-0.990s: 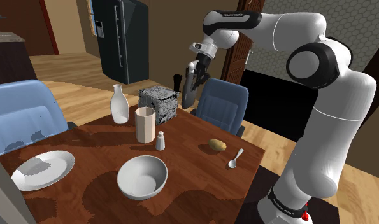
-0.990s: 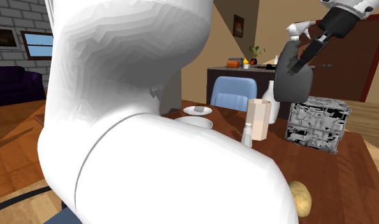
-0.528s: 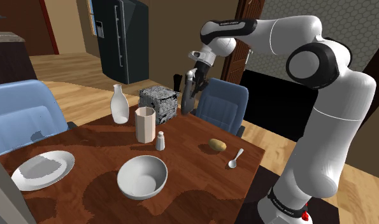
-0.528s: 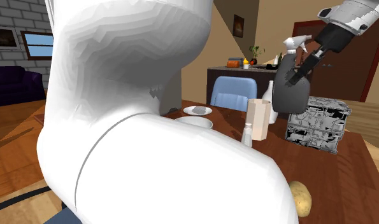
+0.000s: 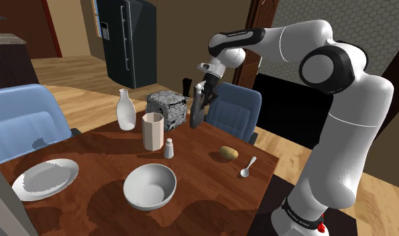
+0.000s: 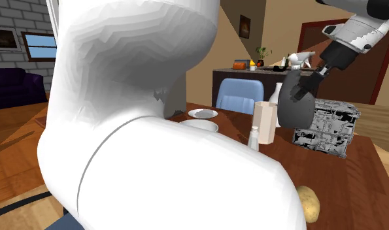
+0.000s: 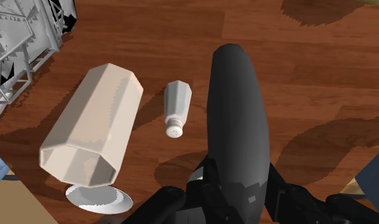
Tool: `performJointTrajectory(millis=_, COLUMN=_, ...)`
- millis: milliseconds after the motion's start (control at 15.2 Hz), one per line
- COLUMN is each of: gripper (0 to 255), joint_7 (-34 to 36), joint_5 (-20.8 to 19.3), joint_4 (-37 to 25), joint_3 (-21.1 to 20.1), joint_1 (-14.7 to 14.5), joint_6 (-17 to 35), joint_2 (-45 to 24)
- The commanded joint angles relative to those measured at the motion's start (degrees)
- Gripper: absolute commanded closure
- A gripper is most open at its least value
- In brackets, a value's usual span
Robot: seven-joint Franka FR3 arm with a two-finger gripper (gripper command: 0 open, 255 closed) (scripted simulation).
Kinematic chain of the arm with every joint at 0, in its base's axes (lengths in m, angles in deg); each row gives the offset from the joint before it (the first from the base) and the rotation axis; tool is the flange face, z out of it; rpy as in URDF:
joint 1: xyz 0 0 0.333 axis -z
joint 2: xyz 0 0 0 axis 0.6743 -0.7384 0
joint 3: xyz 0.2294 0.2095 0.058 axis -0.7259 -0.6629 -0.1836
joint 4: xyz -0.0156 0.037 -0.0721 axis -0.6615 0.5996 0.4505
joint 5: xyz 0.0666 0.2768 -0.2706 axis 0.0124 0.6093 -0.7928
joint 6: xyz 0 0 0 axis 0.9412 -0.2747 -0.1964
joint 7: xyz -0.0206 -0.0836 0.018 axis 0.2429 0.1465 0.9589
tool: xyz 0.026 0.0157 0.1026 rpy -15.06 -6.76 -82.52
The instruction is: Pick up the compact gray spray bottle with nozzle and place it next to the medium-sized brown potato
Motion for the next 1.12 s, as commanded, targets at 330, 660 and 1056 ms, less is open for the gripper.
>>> performJointTrajectory(millis=330, gripper=255, joint_7=-2.64, joint_5=1.12, joint_4=3.39, joint_3=-0.21, joint_1=-0.04, joint_6=4.13, joint_2=-1.60)
performJointTrajectory(millis=660, gripper=255, joint_7=-4.51, joint_5=2.13, joint_4=5.39, joint_3=-0.42, joint_1=-0.03, joint_6=6.86, joint_2=-3.01)
performJointTrajectory(millis=1056, gripper=255, joint_7=-6.86, joint_5=3.59, joint_4=7.37, joint_3=-0.75, joint_1=0.06, joint_6=9.97, joint_2=-5.04)
